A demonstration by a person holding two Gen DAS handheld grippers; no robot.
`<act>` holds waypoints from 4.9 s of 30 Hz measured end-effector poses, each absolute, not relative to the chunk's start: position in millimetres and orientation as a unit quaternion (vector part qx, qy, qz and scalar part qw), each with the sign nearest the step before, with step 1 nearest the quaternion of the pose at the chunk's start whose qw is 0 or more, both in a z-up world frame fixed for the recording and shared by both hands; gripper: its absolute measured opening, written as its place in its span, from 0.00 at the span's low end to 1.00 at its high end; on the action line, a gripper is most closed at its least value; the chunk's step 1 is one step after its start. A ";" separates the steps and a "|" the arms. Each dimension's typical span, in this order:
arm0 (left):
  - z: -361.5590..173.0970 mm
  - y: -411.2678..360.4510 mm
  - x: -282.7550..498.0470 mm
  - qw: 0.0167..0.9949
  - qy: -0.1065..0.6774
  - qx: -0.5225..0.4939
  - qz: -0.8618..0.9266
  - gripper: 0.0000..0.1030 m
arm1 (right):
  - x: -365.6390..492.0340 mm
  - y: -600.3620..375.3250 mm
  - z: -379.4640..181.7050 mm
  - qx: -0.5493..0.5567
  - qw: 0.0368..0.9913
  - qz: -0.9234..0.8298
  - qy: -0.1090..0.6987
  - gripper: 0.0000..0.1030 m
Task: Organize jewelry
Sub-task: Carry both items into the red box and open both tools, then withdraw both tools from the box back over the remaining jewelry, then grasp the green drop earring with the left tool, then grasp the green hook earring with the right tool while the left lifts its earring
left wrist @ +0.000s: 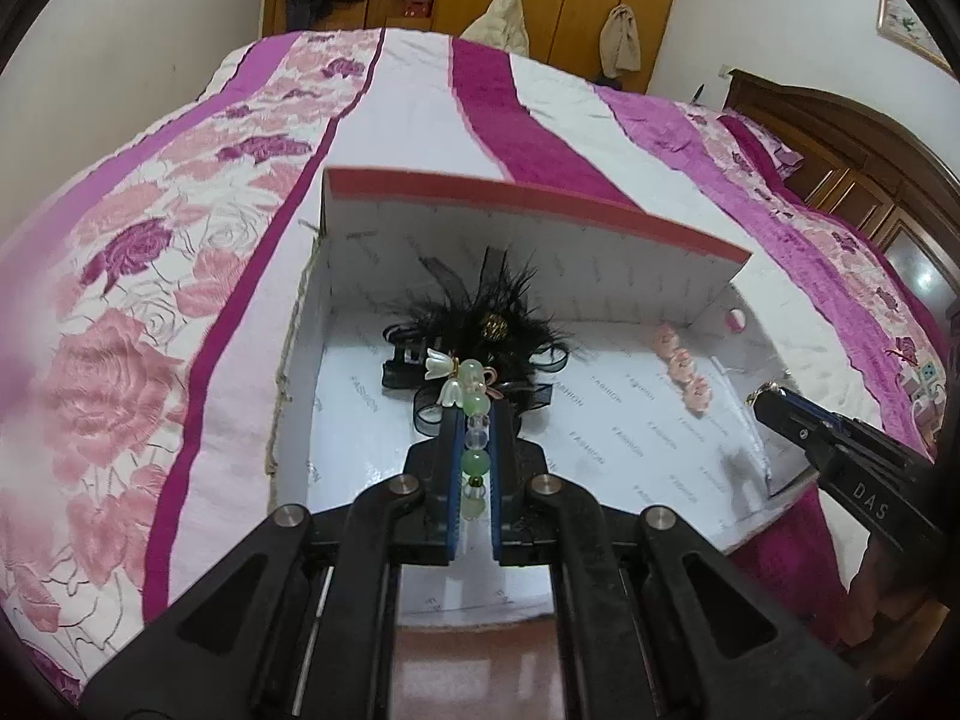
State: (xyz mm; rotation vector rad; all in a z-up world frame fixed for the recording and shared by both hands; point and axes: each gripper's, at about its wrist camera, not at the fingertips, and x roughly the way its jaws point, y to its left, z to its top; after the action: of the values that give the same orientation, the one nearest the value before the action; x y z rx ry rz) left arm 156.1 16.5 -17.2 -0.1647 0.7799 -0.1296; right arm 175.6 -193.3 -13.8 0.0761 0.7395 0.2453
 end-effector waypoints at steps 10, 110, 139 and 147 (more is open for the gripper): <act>-29.5 10.8 155.2 0.914 0.394 -0.075 -0.058 0.04 | 185.5 -191.4 -23.0 0.034 0.919 0.122 0.374 0.18; -44.5 -53.5 39.8 0.875 0.463 -0.009 -0.141 0.01 | 35.2 -247.7 -36.5 0.088 0.900 0.117 0.411 0.46; -12.5 -9.7 38.5 0.898 0.415 -0.071 -0.127 0.01 | 52.6 -225.2 -55.6 0.063 0.891 0.107 0.436 0.14; -3.7 0.4 35.7 0.902 0.405 -0.089 -0.125 0.01 | 47.9 -223.6 -49.1 0.064 0.896 0.113 0.425 0.12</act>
State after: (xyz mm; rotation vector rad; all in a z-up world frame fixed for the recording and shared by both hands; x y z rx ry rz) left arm 35.7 0.4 -3.7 -0.1833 0.8372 -0.2576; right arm 47.9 -223.6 -49.1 0.1328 0.8806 0.2334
